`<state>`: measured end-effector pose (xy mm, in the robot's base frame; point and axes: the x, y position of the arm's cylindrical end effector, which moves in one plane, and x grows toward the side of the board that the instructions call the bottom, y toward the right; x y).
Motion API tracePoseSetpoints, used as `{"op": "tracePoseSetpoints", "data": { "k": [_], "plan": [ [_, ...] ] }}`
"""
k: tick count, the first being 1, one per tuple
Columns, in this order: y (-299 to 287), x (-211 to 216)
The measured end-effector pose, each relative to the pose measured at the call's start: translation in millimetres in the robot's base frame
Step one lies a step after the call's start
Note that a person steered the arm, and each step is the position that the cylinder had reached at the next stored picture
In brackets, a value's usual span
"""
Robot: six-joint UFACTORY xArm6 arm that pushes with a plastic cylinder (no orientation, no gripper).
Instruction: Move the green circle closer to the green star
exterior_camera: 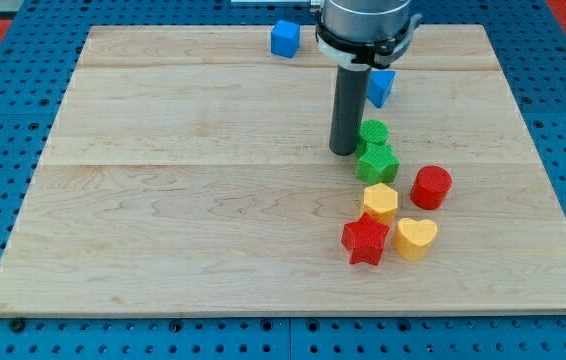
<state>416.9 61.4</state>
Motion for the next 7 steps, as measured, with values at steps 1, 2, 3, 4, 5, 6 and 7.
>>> {"op": "tracePoseSetpoints", "data": {
  "k": [1, 2, 3, 4, 5, 6, 7],
  "plan": [
    [-31, -21],
    [-36, -42],
    [-31, -55],
    [4, -35],
    [11, -16],
    [11, -5],
    [11, 8]
  ]
}}
